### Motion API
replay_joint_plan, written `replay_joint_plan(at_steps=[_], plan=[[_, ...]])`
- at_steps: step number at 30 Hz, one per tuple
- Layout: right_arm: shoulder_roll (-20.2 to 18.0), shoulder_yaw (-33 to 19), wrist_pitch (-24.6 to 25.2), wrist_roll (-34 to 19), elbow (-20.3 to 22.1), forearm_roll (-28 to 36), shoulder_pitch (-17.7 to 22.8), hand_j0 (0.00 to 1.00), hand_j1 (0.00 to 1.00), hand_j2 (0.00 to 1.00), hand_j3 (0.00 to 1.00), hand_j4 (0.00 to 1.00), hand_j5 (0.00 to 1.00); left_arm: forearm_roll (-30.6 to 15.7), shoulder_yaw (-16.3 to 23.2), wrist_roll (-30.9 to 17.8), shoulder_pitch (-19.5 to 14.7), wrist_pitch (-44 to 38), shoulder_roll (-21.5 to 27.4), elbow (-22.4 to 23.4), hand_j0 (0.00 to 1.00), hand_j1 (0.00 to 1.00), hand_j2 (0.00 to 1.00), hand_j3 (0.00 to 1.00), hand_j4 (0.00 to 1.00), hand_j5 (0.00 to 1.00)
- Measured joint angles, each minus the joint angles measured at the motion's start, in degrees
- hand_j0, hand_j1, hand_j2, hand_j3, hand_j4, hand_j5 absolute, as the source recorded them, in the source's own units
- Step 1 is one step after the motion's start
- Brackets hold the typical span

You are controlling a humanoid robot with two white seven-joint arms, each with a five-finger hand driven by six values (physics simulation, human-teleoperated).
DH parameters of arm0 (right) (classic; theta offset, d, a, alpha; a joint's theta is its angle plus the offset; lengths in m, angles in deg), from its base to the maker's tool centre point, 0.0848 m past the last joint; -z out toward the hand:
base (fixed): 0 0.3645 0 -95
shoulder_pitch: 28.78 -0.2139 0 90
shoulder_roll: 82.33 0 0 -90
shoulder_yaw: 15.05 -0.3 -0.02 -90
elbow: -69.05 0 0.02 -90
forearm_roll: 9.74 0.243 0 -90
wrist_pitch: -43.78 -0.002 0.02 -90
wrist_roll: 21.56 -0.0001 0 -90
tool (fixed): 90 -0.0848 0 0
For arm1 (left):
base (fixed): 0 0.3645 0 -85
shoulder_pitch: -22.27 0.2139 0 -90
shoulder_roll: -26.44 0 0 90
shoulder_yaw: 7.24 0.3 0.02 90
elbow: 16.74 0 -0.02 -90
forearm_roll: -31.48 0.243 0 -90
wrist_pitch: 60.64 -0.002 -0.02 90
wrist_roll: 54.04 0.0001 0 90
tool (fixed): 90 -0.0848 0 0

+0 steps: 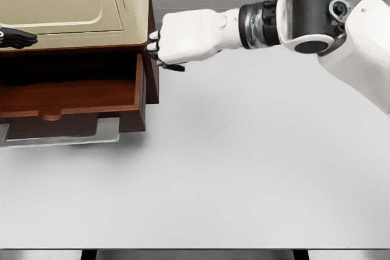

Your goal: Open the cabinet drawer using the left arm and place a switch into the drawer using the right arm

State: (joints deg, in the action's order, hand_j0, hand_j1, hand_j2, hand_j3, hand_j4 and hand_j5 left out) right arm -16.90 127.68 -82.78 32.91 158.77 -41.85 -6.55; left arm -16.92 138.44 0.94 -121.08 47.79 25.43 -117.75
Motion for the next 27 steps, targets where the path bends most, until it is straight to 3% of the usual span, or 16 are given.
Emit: replay_joint_plan(at_steps=[9, 20, 23, 27], plan=[[7.4, 5.3, 1.3, 0.3, 0.7, 3.2, -4.1, 0.28, 0.28, 0.28, 0.28, 0.28, 0.28, 0.0, 0.1, 0.0, 0.0, 0.0, 0.0, 0.0, 1.0, 1.0, 1.0, 1.0, 1.0, 1.0], [12.3, 7.0, 1.4, 0.5, -0.2, 3.4, -5.9, 0.35, 0.35, 0.35, 0.35, 0.35, 0.35, 0.1, 0.1, 0.0, 0.0, 0.0, 0.0, 0.0, 1.0, 1.0, 1.0, 1.0, 1.0, 1.0], [14.4, 7.0, 1.4, 0.5, -3.2, 3.4, -7.1, 0.35, 0.35, 0.35, 0.35, 0.35, 0.35, 0.1, 0.1, 0.0, 0.0, 0.0, 0.0, 0.1, 1.0, 1.0, 1.0, 1.0, 1.0, 1.0], [18.8, 7.1, 1.4, 0.5, -10.9, 3.4, -8.6, 0.35, 0.35, 0.35, 0.35, 0.35, 0.35, 0.2, 0.1, 0.0, 0.0, 0.0, 0.0, 0.1, 1.0, 1.0, 1.0, 1.0, 1.0, 1.0]])
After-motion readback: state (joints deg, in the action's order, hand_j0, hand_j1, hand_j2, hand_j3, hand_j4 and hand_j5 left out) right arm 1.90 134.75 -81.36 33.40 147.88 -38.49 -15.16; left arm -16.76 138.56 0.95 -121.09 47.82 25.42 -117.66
